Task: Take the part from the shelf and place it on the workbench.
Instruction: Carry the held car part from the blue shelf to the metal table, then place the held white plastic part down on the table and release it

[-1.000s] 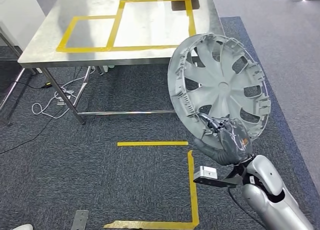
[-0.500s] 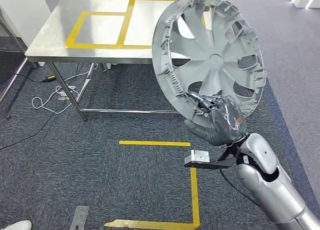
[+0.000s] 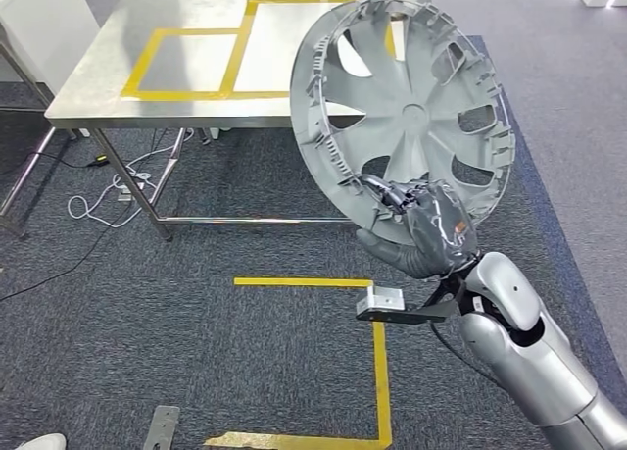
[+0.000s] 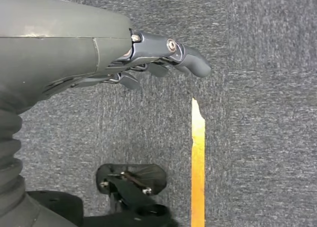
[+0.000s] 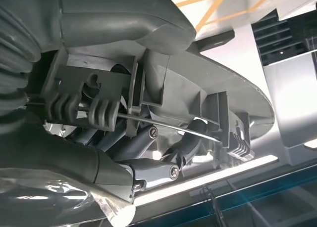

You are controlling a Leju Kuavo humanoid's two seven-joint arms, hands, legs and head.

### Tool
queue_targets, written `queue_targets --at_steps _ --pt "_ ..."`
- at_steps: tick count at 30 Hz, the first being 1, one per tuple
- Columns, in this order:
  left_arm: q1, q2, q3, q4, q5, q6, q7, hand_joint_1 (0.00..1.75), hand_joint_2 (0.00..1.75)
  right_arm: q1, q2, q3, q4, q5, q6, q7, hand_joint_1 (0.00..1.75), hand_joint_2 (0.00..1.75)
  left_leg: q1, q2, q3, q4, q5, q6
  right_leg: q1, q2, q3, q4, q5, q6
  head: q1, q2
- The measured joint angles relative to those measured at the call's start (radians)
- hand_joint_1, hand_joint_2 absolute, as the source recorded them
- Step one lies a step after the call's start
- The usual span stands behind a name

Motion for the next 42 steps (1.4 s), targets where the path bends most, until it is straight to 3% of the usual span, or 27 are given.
queue_targets --at_steps 2,4,6,7,11,13,15,16,17,18,20,21,23,27,30,31,32,33,35,36,38,42 --pt "0.003 0.000 0.000 0.000 0.001 0.000 0.000 0.00 1.75 -0.001 0.000 0.005 0.002 0.000 0.000 0.001 1.75 1.75 0.005 0.000 -0.017 0.028 0.011 -0.003 0.000 0.000 0.002 0.000 -0.001 0.000 0.000 0.000" --pt "0.003 0.000 -0.001 0.000 0.001 -0.001 -0.001 0.00 1.75 -0.003 0.000 0.007 0.002 0.000 0.001 0.001 1.75 1.75 0.007 0.002 0.033 -0.084 0.083 0.000 -0.001 0.000 0.006 0.000 -0.004 0.003 0.000 0.000" --pt "0.002 0.000 -0.002 0.000 0.003 -0.004 -0.002 0.00 1.75 -0.008 0.000 0.010 0.002 0.000 0.001 0.002 1.75 1.75 0.005 0.003 0.088 -0.204 0.126 0.005 0.002 0.001 0.006 0.001 -0.006 0.010 0.000 0.000" --pt "0.002 0.000 -0.002 0.000 0.004 -0.006 -0.003 0.00 1.75 -0.011 0.000 0.011 0.003 0.000 0.002 0.003 1.75 1.75 0.003 0.004 0.101 -0.234 0.129 0.008 0.003 0.001 0.005 0.000 -0.006 0.015 0.000 0.000" --pt "0.005 0.000 -0.004 0.000 0.007 -0.007 -0.005 0.00 1.75 -0.016 -0.003 0.019 0.005 -0.003 0.003 0.005 1.75 1.75 0.002 0.003 0.109 -0.255 0.127 0.030 0.001 0.001 -0.002 0.006 -0.016 0.038 0.002 0.000" --pt "0.003 -0.001 -0.004 0.000 0.007 -0.007 -0.005 0.00 1.75 -0.017 -0.004 0.021 0.006 -0.005 0.003 0.006 1.75 1.75 0.004 0.003 0.115 -0.262 0.129 0.042 0.000 0.003 -0.042 0.084 -0.060 0.042 0.007 0.000" --pt "0.003 -0.002 -0.004 0.000 0.007 -0.007 -0.006 0.00 1.75 -0.017 -0.005 0.023 0.009 -0.005 0.003 0.006 1.75 1.75 0.000 0.003 0.115 -0.262 0.126 0.049 0.001 0.003 -0.111 0.217 -0.113 0.043 0.010 0.000" --pt "0.004 -0.002 -0.004 0.000 0.007 -0.007 -0.006 0.00 1.75 -0.017 -0.006 0.024 0.011 -0.005 0.003 0.007 1.75 1.75 -0.001 0.003 0.116 -0.262 0.125 0.051 0.001 0.004 -0.137 0.262 -0.122 0.044 0.010 0.000" --pt "0.005 -0.002 -0.004 0.000 0.007 -0.007 -0.006 0.00 1.75 -0.017 -0.006 0.025 0.012 -0.005 0.003 0.007 1.75 1.75 -0.003 0.002 0.117 -0.262 0.124 0.051 0.002 0.004 -0.147 0.272 -0.112 0.044 0.010 0.000" --pt "0.006 -0.003 -0.004 0.000 0.007 -0.007 -0.006 0.00 1.75 -0.017 -0.007 0.026 0.013 -0.005 0.003 0.007 1.75 1.75 -0.004 0.002 0.120 -0.261 0.122 0.052 0.002 0.003 -0.135 0.240 -0.084 0.043 0.009 0.000" --pt "0.005 -0.003 -0.005 0.000 0.007 -0.007 -0.007 0.00 1.75 -0.018 -0.009 0.027 0.014 -0.005 0.003 0.007 1.75 1.75 -0.005 0.000 0.126 -0.259 0.115 0.047 0.003 0.004 -0.073 0.110 -0.014 0.039 0.010 0.000" --pt "0.005 -0.003 -0.005 0.000 0.007 -0.007 -0.007 0.00 1.75 -0.019 -0.010 0.027 0.014 -0.006 0.003 0.007 1.75 1.75 -0.007 -0.001 0.126 -0.255 0.112 0.044 0.004 0.004 -0.042 0.052 0.004 0.035 0.009 0.000" --pt "0.005 -0.004 -0.005 0.000 0.007 -0.008 -0.008 0.00 1.75 -0.020 -0.011 0.027 0.015 -0.006 0.004 0.008 1.75 1.75 -0.010 -0.002 0.123 -0.251 0.109 0.037 0.007 0.006 -0.015 0.005 0.005 0.027 0.008 0.000" --pt "0.006 -0.002 -0.005 0.000 0.007 -0.008 -0.009 0.00 1.75 -0.021 -0.013 0.027 0.015 -0.006 0.004 0.009 1.75 1.75 -0.007 0.000 0.111 -0.218 0.086 0.017 0.002 0.004 -0.003 -0.003 0.002 0.010 0.004 0.000" --pt "0.006 -0.002 -0.005 0.000 0.007 -0.009 -0.010 0.00 1.75 -0.022 -0.013 0.028 0.015 -0.006 0.004 0.010 1.75 1.75 0.000 0.002 0.027 -0.048 0.016 0.001 -0.001 0.003 0.006 -0.004 -0.004 -0.001 0.000 0.000" --pt "0.007 -0.002 -0.005 0.000 0.007 -0.010 -0.010 0.00 1.75 -0.022 -0.013 0.029 0.016 -0.006 0.005 0.010 1.75 1.75 0.002 0.002 -0.002 0.004 0.004 -0.001 -0.001 0.003 0.009 -0.004 -0.006 -0.002 0.001 0.000" --pt "0.008 -0.002 -0.005 0.000 0.007 -0.010 -0.010 0.00 1.75 -0.022 -0.013 0.029 0.016 -0.006 0.006 0.010 1.75 1.75 0.004 0.002 -0.019 0.025 0.010 -0.002 -0.001 0.003 0.011 -0.004 -0.008 -0.002 0.000 0.000" --pt "0.008 -0.002 -0.005 0.000 0.007 -0.010 -0.010 0.00 1.75 -0.022 -0.013 0.029 0.016 -0.006 0.006 0.010 1.75 1.75 0.005 0.002 -0.016 0.008 0.036 -0.001 -0.001 0.004 0.016 -0.004 -0.011 -0.002 0.000 0.000" --pt "0.008 -0.001 -0.005 0.000 0.007 -0.010 -0.011 0.00 1.75 -0.022 -0.013 0.029 0.016 -0.006 0.007 0.010 1.75 1.75 0.005 0.002 0.031 -0.112 0.114 0.006 -0.001 0.004 0.025 -0.004 -0.018 0.002 0.000 0.000" --pt "0.007 -0.001 -0.005 0.000 0.007 -0.011 -0.011 0.00 1.75 -0.022 -0.013 0.029 0.016 -0.006 0.007 0.011 1.75 1.75 0.003 0.002 0.056 -0.172 0.139 0.010 0.001 0.005 0.028 -0.004 -0.021 0.006 0.001 0.000" --pt "0.007 0.000 -0.005 0.000 0.007 -0.012 -0.011 0.00 1.75 -0.023 -0.013 0.029 0.016 -0.006 0.008 0.012 1.75 1.75 -0.002 0.003 0.082 -0.235 0.144 0.017 0.003 0.005 0.026 -0.005 -0.025 0.016 0.002 0.000" --pt "0.008 0.000 -0.005 0.000 0.008 -0.013 -0.013 0.00 1.75 -0.026 -0.015 0.030 0.016 -0.005 0.010 0.013 1.75 1.75 -0.002 0.002 0.098 -0.258 0.134 0.037 0.001 0.002 0.017 0.010 -0.044 0.037 0.004 0.000"
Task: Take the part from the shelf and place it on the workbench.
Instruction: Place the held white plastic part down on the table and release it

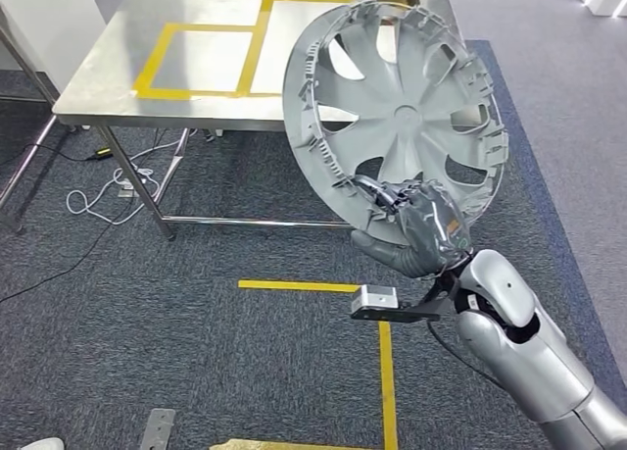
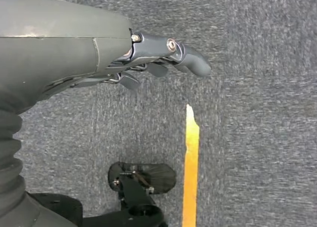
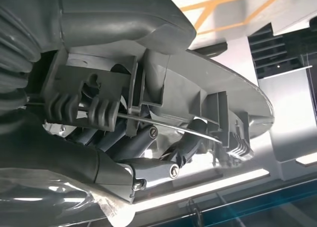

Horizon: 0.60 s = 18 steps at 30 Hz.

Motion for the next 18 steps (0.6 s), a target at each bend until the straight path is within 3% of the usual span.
queue_targets --at_steps 1,4,5,6,8,9,10,11,15,16,18 --pt "-0.001 0.000 0.000 0.000 0.000 0.000 0.000 0.00 1.75 -0.001 -0.001 0.000 0.000 0.000 0.001 0.000 1.75 1.75 0.002 0.000 0.006 -0.005 0.000 0.006 0.000 0.001 -0.020 0.039 -0.020 0.002 0.002 0.000" --pt "-0.002 -0.001 0.000 0.000 0.000 -0.001 0.000 0.00 1.75 0.000 -0.004 0.003 0.003 0.000 0.002 0.000 1.75 1.75 -0.002 -0.001 0.013 -0.005 -0.009 0.017 0.001 0.003 -0.132 0.229 -0.084 0.002 0.004 0.000" --pt "-0.001 -0.001 -0.001 0.000 0.000 -0.001 0.000 0.00 1.75 0.001 -0.005 0.004 0.004 0.000 0.003 0.000 1.75 1.75 -0.003 -0.001 0.017 -0.005 -0.013 0.019 0.001 0.003 -0.158 0.261 -0.080 0.002 0.004 0.000" --pt "0.001 -0.001 0.000 0.000 0.000 -0.001 0.000 0.00 1.75 0.001 -0.005 0.005 0.005 0.000 0.003 0.001 1.75 1.75 -0.004 -0.001 0.024 -0.005 -0.019 0.019 0.001 0.003 -0.166 0.254 -0.055 0.003 0.004 0.000" --pt "0.002 -0.002 0.000 0.000 0.000 -0.001 0.000 0.00 1.75 0.001 -0.005 0.006 0.006 0.000 0.004 0.001 1.75 1.75 -0.004 -0.002 0.042 -0.004 -0.033 0.015 0.001 0.002 -0.128 0.142 0.032 0.001 0.004 0.000" --pt "0.001 -0.002 0.000 0.000 0.000 -0.001 0.000 0.00 1.75 0.000 -0.005 0.006 0.007 0.000 0.004 0.001 1.75 1.75 -0.006 -0.003 0.048 -0.003 -0.040 0.011 0.002 0.002 -0.099 0.081 0.064 -0.001 0.004 0.000" --pt "0.000 -0.002 -0.001 0.000 0.000 -0.001 0.000 0.00 1.75 -0.001 -0.005 0.006 0.007 0.000 0.004 0.001 1.75 1.75 -0.008 -0.004 0.051 0.000 -0.046 0.007 0.004 0.001 -0.075 0.031 0.077 -0.004 0.004 0.000" --pt "0.000 -0.002 -0.001 0.000 0.000 -0.001 0.000 0.00 1.75 -0.001 -0.005 0.006 0.008 0.000 0.005 0.001 1.75 1.75 -0.009 -0.004 0.050 0.002 -0.050 0.003 0.005 0.001 -0.060 0.004 0.077 -0.007 0.003 0.000" --pt "0.000 -0.001 -0.001 0.000 0.000 -0.002 0.000 0.00 1.75 -0.001 -0.006 0.006 0.008 0.000 0.006 0.002 1.75 1.75 -0.009 -0.002 0.045 0.022 -0.068 -0.016 0.002 0.003 -0.040 -0.012 0.054 -0.028 -0.001 0.000" --pt "-0.001 -0.001 -0.001 0.000 0.000 -0.002 0.000 0.00 1.75 -0.001 -0.006 0.006 0.008 0.000 0.006 0.003 1.75 1.75 -0.007 -0.001 0.029 0.057 -0.083 -0.023 -0.001 0.002 -0.032 -0.014 0.049 -0.033 -0.002 0.000" --pt "-0.001 -0.001 -0.001 0.000 0.000 -0.002 0.000 0.00 1.75 0.000 -0.006 0.009 0.008 0.000 0.006 0.004 1.75 1.75 0.000 0.001 -0.036 0.178 -0.123 -0.035 -0.002 0.001 -0.016 -0.015 0.037 -0.040 -0.005 0.000"
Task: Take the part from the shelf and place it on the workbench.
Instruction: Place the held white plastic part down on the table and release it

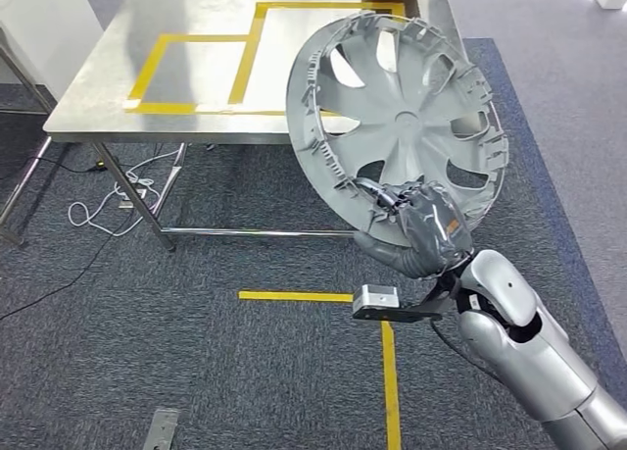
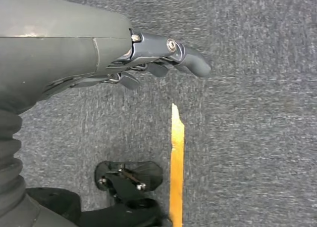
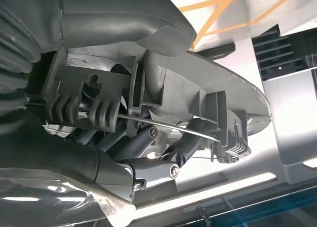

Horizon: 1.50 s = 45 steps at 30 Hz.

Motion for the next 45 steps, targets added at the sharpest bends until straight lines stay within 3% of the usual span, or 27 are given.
queue_targets --at_steps 2,3,5,7,8,12,14,17,18,19,21,22,23,24,27,28,29,31,33,34,35,37,39,43,45 --pt "0.003 0.000 0.000 0.000 0.000 -0.001 0.000 0.00 1.75 0.002 0.000 0.005 0.000 0.000 0.000 0.000 1.75 1.75 0.006 0.000 -0.069 0.103 -0.014 -0.006 0.000 0.001 0.018 0.000 -0.014 0.000 0.000 0.000" --pt "0.004 0.000 0.000 0.000 0.000 -0.002 0.000 0.00 1.75 0.002 0.000 0.007 0.000 0.000 0.000 0.000 1.75 1.75 0.008 0.001 -0.083 0.107 0.007 -0.006 0.000 0.002 0.029 0.000 -0.022 0.001 0.000 0.000" --pt "0.005 0.001 0.000 0.000 0.000 -0.003 0.000 0.00 1.75 0.003 0.000 0.010 0.000 0.000 0.000 0.000 1.75 1.75 0.009 0.001 -0.061 0.011 0.097 0.000 -0.001 0.003 0.056 0.000 -0.041 0.006 0.000 0.000" --pt "0.005 0.002 0.000 0.000 0.000 -0.004 0.000 0.00 1.75 0.002 0.000 0.011 0.000 0.000 0.001 0.000 1.75 1.75 0.004 0.001 -0.020 -0.096 0.152 0.009 0.001 0.003 0.076 -0.003 -0.058 0.017 0.000 0.000" --pt "0.005 0.003 0.000 0.000 0.000 -0.004 0.000 0.00 1.75 0.001 0.000 0.012 0.000 0.000 0.001 0.000 1.75 1.75 0.001 0.002 -0.004 -0.130 0.151 0.014 0.002 0.003 0.080 -0.005 -0.063 0.023 0.000 0.000" --pt "0.006 0.004 0.000 0.000 0.000 -0.003 0.000 0.00 1.75 0.000 0.000 0.011 0.000 0.000 0.001 0.000 1.75 1.75 0.000 -0.001 0.031 -0.172 0.117 0.037 0.001 0.001 0.075 0.008 -0.066 0.047 0.002 0.000" --pt "0.004 0.004 0.000 0.000 0.000 -0.003 0.000 0.00 1.75 -0.002 -0.001 0.012 0.000 0.000 0.001 -0.001 1.75 1.75 0.003 -0.003 0.048 -0.182 0.111 0.048 0.002 0.002 0.027 0.090 -0.091 0.046 0.006 0.000" --pt "0.005 0.003 0.000 0.000 0.001 -0.004 0.000 0.00 1.75 0.002 -0.002 0.013 0.001 0.000 0.001 -0.001 1.75 1.75 -0.002 -0.004 0.063 -0.183 0.094 0.057 0.006 0.003 -0.100 0.259 -0.141 0.044 0.008 0.000" --pt "0.008 0.003 0.000 0.000 0.001 -0.004 0.000 0.00 1.75 0.004 -0.002 0.013 0.001 0.000 0.001 -0.001 1.75 1.75 -0.003 -0.004 0.073 -0.183 0.086 0.058 0.006 0.003 -0.126 0.271 -0.133 0.044 0.008 0.000" --pt "0.011 0.003 0.000 0.000 0.001 -0.004 0.000 0.00 1.75 0.007 -0.002 0.013 0.001 0.000 0.001 -0.001 1.75 1.75 -0.004 -0.004 0.085 -0.182 0.076 0.058 0.006 0.003 -0.135 0.250 -0.105 0.043 0.008 0.000" --pt "0.013 0.003 0.000 0.000 0.002 -0.004 0.000 0.00 1.75 0.009 -0.003 0.014 0.002 0.000 0.001 0.000 1.75 1.75 -0.005 -0.005 0.114 -0.183 0.053 0.054 0.007 0.002 -0.115 0.134 -0.002 0.040 0.009 0.000" --pt "0.012 0.003 0.000 0.000 0.002 -0.005 0.000 0.00 1.75 0.009 -0.003 0.014 0.002 0.000 0.001 0.000 1.75 1.75 -0.006 -0.006 0.126 -0.182 0.042 0.050 0.009 0.001 -0.101 0.077 0.030 0.038 0.008 0.000" --pt "0.011 0.004 0.000 0.000 0.002 -0.005 0.000 0.00 1.75 0.009 -0.003 0.014 0.002 0.001 0.001 0.000 1.75 1.75 -0.007 -0.006 0.133 -0.183 0.033 0.045 0.011 0.000 -0.087 0.037 0.050 0.034 0.009 0.000" --pt "0.010 0.004 0.000 0.000 0.003 -0.006 0.000 0.00 1.75 0.009 -0.003 0.014 0.003 0.001 0.001 0.000 1.75 1.75 -0.008 -0.005 0.139 -0.181 0.026 0.039 0.013 0.000 -0.077 0.017 0.052 0.028 0.010 0.000" --pt "0.008 0.005 0.000 0.000 0.004 -0.008 0.000 0.00 1.75 0.009 -0.004 0.013 0.003 0.002 0.002 0.001 1.75 1.75 -0.010 -0.003 0.154 -0.165 0.016 0.023 0.012 0.000 -0.043 0.004 0.031 0.008 0.011 0.000" --pt "0.007 0.005 0.000 0.000 0.004 -0.008 0.000 0.00 1.75 0.008 -0.004 0.013 0.003 0.001 0.002 0.002 1.75 1.75 -0.009 -0.002 0.143 -0.139 0.014 0.018 0.010 0.000 -0.030 0.002 0.025 0.002 0.010 0.000" --pt "0.005 0.005 0.000 0.000 0.004 -0.007 0.000 0.00 1.75 0.008 -0.004 0.013 0.003 0.001 0.002 0.002 1.75 1.75 -0.006 -0.002 0.117 -0.091 0.007 0.013 0.008 0.000 -0.017 0.001 0.018 -0.002 0.009 0.000" --pt "0.005 0.005 0.000 0.000 0.003 -0.007 0.000 0.00 1.75 0.008 -0.005 0.014 0.003 0.001 0.002 0.002 1.75 1.75 -0.001 -0.001 0.034 0.033 -0.025 0.002 0.008 0.001 0.005 0.000 -0.001 -0.007 0.007 0.000" --pt "0.007 0.005 0.000 0.000 0.003 -0.007 0.000 0.00 1.75 0.012 -0.005 0.016 0.003 0.002 0.002 0.001 1.75 1.75 0.004 -0.001 -0.035 0.098 -0.062 -0.004 0.008 0.002 0.031 0.000 -0.023 -0.006 0.008 0.000" --pt "0.009 0.005 0.000 0.000 0.003 -0.007 0.000 0.00 1.75 0.014 -0.005 0.016 0.003 0.002 0.002 0.001 1.75 1.75 0.005 -0.001 -0.049 0.087 -0.057 -0.005 0.007 0.003 0.048 0.000 -0.035 -0.005 0.008 0.000" --pt "0.010 0.005 0.000 0.000 0.003 -0.006 0.000 0.00 1.75 0.015 -0.005 0.017 0.003 0.002 0.001 0.001 1.75 1.75 0.005 -0.001 -0.051 0.047 -0.029 -0.004 0.007 0.003 0.065 0.000 -0.048 -0.003 0.008 0.000" --pt "0.012 0.006 0.000 0.001 0.003 -0.005 0.000 0.00 1.75 0.016 -0.005 0.017 0.004 0.002 0.002 0.001 1.75 1.75 0.003 0.001 -0.039 -0.069 0.080 0.004 0.007 0.003 0.094 -0.001 -0.076 0.005 0.008 0.000" --pt "0.015 0.006 0.000 0.001 0.002 -0.004 0.000 0.00 1.75 0.018 -0.005 0.018 0.005 0.002 0.002 0.001 1.75 1.75 -0.002 0.002 -0.027 -0.137 0.141 0.015 0.008 0.005 0.112 -0.005 -0.098 0.018 0.007 0.000" --pt "0.013 0.005 0.000 0.001 0.002 -0.003 0.000 0.00 1.75 0.016 -0.006 0.017 0.005 0.001 0.002 0.001 1.75 1.75 -0.004 -0.001 0.018 -0.163 0.122 0.045 0.006 0.005 0.137 0.010 -0.106 0.040 0.011 0.000" --pt "0.009 0.004 -0.001 0.000 0.002 -0.003 0.000 0.00 1.75 0.015 -0.006 0.016 0.005 0.001 0.002 0.001 1.75 1.75 -0.002 -0.003 0.044 -0.170 0.109 0.055 0.006 0.005 0.083 0.096 -0.133 0.044 0.015 0.000"
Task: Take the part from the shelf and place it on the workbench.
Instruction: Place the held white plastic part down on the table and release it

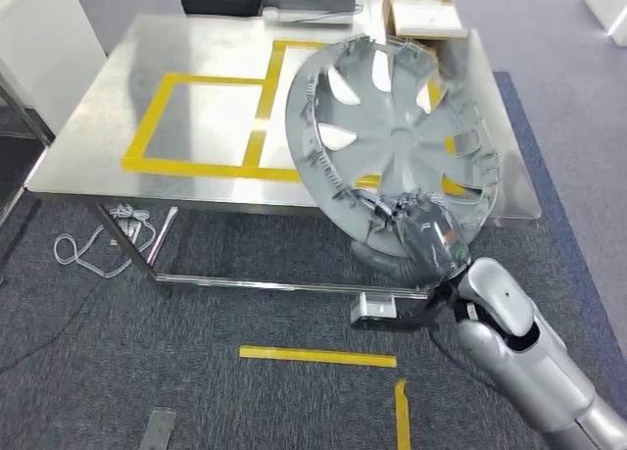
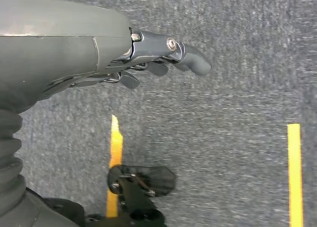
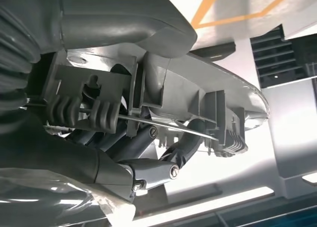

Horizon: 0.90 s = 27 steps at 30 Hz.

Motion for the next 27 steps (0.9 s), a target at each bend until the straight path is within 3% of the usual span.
queue_targets --at_steps 2,3,4,5,7,8,9,12,13,15,17,19,20,22,24,27 --pt "-0.002 -0.001 0.000 0.000 0.000 0.000 0.000 0.00 1.75 0.002 0.000 0.000 0.000 0.001 0.000 -0.001 1.75 1.75 -0.002 -0.002 0.016 0.000 -0.019 0.004 0.001 0.000 -0.094 0.115 -0.040 0.003 0.001 0.000" --pt "-0.001 -0.001 0.000 0.000 0.000 0.000 0.000 0.00 1.75 0.004 0.000 0.000 0.000 0.001 0.000 -0.001 1.75 1.75 -0.003 -0.002 0.027 0.000 -0.030 0.005 0.001 0.000 -0.132 0.144 -0.051 0.003 0.001 0.000" --pt "0.001 -0.001 0.000 0.000 0.000 0.000 0.000 0.00 1.75 0.004 0.000 0.000 0.000 0.001 0.000 -0.001 1.75 1.75 -0.004 -0.003 0.041 0.000 -0.042 0.005 0.001 0.000 -0.156 0.144 -0.045 0.003 0.001 0.000" --pt "0.002 -0.001 0.000 0.000 0.000 0.000 0.000 0.00 1.75 0.005 0.000 0.001 0.000 0.001 0.000 -0.001 1.75 1.75 -0.005 -0.004 0.059 0.000 -0.055 0.004 0.001 0.000 -0.165 0.110 -0.014 0.001 0.001 0.000" --pt "0.002 -0.002 0.000 0.000 0.000 0.000 0.000 0.00 1.75 0.007 0.000 0.001 0.003 0.001 0.001 0.000 1.75 1.75 -0.006 -0.005 0.097 0.000 -0.084 0.000 0.004 -0.001 -0.160 0.004 0.093 -0.007 -0.001 0.000" --pt "0.000 -0.002 0.000 0.001 0.000 -0.001 0.000 0.00 1.75 0.009 0.000 0.002 0.005 0.001 0.001 0.000 1.75 1.75 -0.007 -0.005 0.110 -0.001 -0.096 -0.004 0.007 -0.002 -0.153 -0.041 0.131 -0.011 -0.001 0.000" --pt "-0.001 -0.002 0.000 0.001 0.000 -0.001 0.000 0.00 1.75 0.010 0.000 0.003 0.006 0.001 0.002 0.000 1.75 1.75 -0.006 -0.006 0.119 -0.004 -0.105 -0.009 0.011 -0.003 -0.147 -0.064 0.156 -0.017 -0.001 0.000" --pt "-0.005 -0.004 0.000 0.001 -0.001 -0.003 0.001 0.00 1.75 0.006 0.000 0.003 0.008 0.001 0.003 -0.001 1.75 1.75 -0.006 -0.005 0.132 0.002 -0.110 -0.024 0.013 -0.004 -0.119 -0.086 0.157 -0.034 0.000 0.000" --pt "-0.006 -0.005 -0.001 0.001 -0.002 -0.003 0.001 0.00 1.75 0.004 0.000 0.003 0.008 0.001 0.003 -0.001 1.75 1.75 -0.006 -0.004 0.124 0.027 -0.104 -0.029 0.010 -0.005 -0.106 -0.092 0.152 -0.039 -0.001 0.000" --pt "-0.008 -0.005 -0.001 0.001 -0.002 -0.003 0.000 0.00 1.75 0.003 0.000 0.003 0.008 0.001 0.003 0.001 1.75 1.75 -0.002 -0.002 0.067 0.125 -0.109 -0.041 0.005 -0.006 -0.080 -0.101 0.142 -0.047 -0.004 0.000" --pt "-0.007 -0.006 -0.001 0.001 -0.002 -0.002 0.000 0.00 1.75 0.003 -0.001 0.005 0.009 0.001 0.005 0.000 1.75 1.75 0.005 -0.001 -0.016 0.233 -0.152 -0.053 0.004 -0.005 -0.057 -0.103 0.123 -0.050 -0.006 0.000" --pt "-0.004 -0.006 -0.001 0.001 -0.002 -0.002 0.000 0.00 1.75 0.005 -0.001 0.008 0.009 0.002 0.005 -0.001 1.75 1.75 0.010 0.000 -0.068 0.261 -0.176 -0.058 0.003 -0.003 -0.032 -0.104 0.102 -0.048 -0.006 0.000" --pt "-0.003 -0.006 -0.001 0.001 -0.002 -0.002 0.000 0.00 1.75 0.006 -0.001 0.008 0.009 0.002 0.006 -0.001 1.75 1.75 0.011 0.000 -0.074 0.234 -0.155 -0.058 0.002 -0.003 -0.018 -0.104 0.092 -0.046 -0.006 0.000" --pt "-0.002 -0.005 -0.001 0.001 -0.002 -0.001 0.000 0.00 1.75 0.005 -0.001 0.008 0.009 0.002 0.006 -0.001 1.75 1.75 0.011 0.002 -0.056 0.119 -0.052 -0.055 0.000 -0.003 0.007 -0.104 0.070 -0.037 -0.006 0.000" --pt "-0.002 -0.005 -0.001 0.001 -0.002 -0.001 0.001 0.00 1.75 0.004 0.000 0.009 0.010 0.002 0.006 -0.001 1.75 1.75 0.007 0.004 -0.037 0.033 0.004 -0.046 0.001 -0.002 0.022 -0.108 0.052 -0.024 -0.006 0.000" --pt "-0.001 -0.006 -0.001 0.002 -0.002 -0.001 0.003 0.00 1.75 0.002 0.000 0.008 0.010 0.002 0.007 -0.001 1.75 1.75 0.003 0.003 -0.020 0.008 0.005 -0.023 0.000 -0.001 0.037 -0.111 0.051 -0.003 -0.005 0.000"
